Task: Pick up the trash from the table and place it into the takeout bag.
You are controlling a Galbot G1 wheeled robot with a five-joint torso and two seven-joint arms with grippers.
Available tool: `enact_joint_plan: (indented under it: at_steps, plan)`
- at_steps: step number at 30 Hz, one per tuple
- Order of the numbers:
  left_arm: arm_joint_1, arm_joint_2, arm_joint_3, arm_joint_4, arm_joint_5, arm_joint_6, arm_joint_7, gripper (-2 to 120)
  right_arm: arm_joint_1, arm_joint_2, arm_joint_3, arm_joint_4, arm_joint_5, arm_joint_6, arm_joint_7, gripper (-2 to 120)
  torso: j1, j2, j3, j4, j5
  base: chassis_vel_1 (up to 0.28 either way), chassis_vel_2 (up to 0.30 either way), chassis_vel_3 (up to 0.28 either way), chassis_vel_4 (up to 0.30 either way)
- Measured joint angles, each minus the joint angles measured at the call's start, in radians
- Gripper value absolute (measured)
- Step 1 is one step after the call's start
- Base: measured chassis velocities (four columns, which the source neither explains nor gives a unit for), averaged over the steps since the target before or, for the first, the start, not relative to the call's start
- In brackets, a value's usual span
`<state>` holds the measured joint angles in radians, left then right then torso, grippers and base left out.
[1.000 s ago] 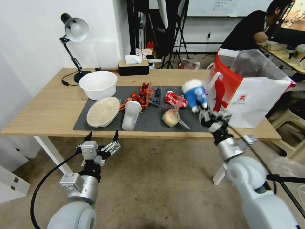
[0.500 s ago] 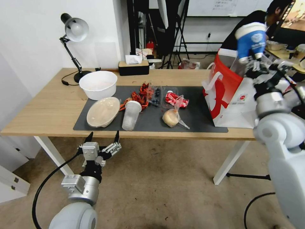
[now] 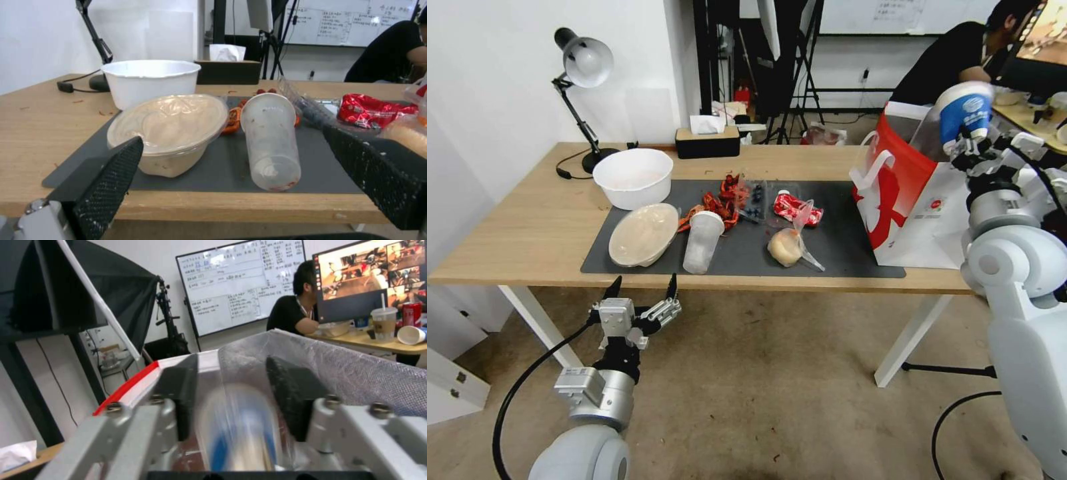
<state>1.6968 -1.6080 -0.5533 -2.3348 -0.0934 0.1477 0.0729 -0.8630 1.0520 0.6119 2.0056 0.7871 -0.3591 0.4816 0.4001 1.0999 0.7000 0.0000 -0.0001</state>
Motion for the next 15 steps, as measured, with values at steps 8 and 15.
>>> enact_joint_plan:
  at_steps: [8, 15]
  plan:
    - [-0.003, 0.0, -0.001, 0.002, -0.003, -0.011, 0.01, 100, -0.029, -0.014, 0.01, 0.064, 0.118, 0.072, -0.056, 74, 0.0, 0.0, 0.0, 0.0001, 0.0, 0.0, 0.0, 0.0, 0.0]
    - [-0.008, 0.006, -0.003, 0.013, -0.01, -0.027, 0.023, 100, -0.26, -0.036, -0.044, 0.264, -0.01, 0.176, -0.256, 98, 0.0, 0.0, 0.0, -0.0001, -0.0001, 0.0, 0.0, 0.0, 0.0]
